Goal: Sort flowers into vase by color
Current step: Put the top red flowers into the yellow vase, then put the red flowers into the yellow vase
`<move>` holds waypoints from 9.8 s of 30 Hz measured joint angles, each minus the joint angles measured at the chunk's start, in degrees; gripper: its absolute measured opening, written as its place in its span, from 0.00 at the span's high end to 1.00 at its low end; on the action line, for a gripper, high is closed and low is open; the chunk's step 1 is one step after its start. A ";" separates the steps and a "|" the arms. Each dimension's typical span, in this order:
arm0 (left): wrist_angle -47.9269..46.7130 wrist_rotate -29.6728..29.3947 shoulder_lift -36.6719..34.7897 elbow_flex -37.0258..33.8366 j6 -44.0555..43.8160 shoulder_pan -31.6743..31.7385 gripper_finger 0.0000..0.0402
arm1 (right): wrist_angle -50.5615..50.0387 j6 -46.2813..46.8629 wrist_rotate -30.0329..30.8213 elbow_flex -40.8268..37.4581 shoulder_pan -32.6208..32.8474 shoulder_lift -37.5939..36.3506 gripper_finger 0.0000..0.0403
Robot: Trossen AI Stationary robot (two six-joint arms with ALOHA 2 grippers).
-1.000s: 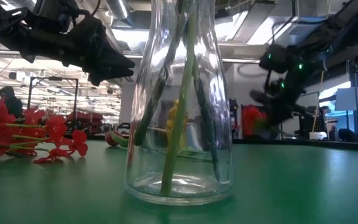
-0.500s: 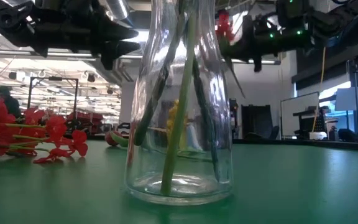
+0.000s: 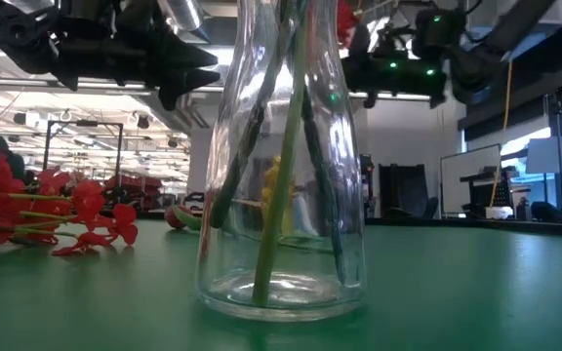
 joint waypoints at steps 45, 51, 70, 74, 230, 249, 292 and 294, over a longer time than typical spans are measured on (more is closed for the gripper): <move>-5.62 1.79 0.02 0.00 0.05 0.29 0.59 | -6.63 -2.30 -10.32 17.05 2.81 17.29 0.98; -5.71 1.75 0.02 0.00 0.06 0.33 0.59 | -7.38 -2.01 -12.04 17.05 1.70 17.29 0.96; -6.60 1.46 0.02 0.00 0.03 0.38 0.59 | -17.28 -1.60 -18.34 17.03 0.63 14.22 0.68; -6.61 1.46 0.02 0.00 0.00 0.38 0.59 | -23.29 -2.99 -18.35 17.03 0.63 11.89 0.57; 2.59 -22.45 13.59 20.63 8.86 -9.19 0.99 | -51.09 -3.54 11.80 -12.92 22.47 -23.28 0.26; 12.57 -18.39 23.74 20.63 20.22 -6.51 0.99 | -51.07 -7.99 13.83 -12.92 22.46 -23.28 0.26; 2.30 -22.45 30.99 20.63 20.08 -6.42 0.98 | -51.16 -7.89 13.83 -12.92 22.47 -23.28 0.26; 0.39 -22.60 30.99 20.63 20.57 -6.42 0.96 | -51.16 -7.89 13.83 -12.90 22.47 -23.28 0.26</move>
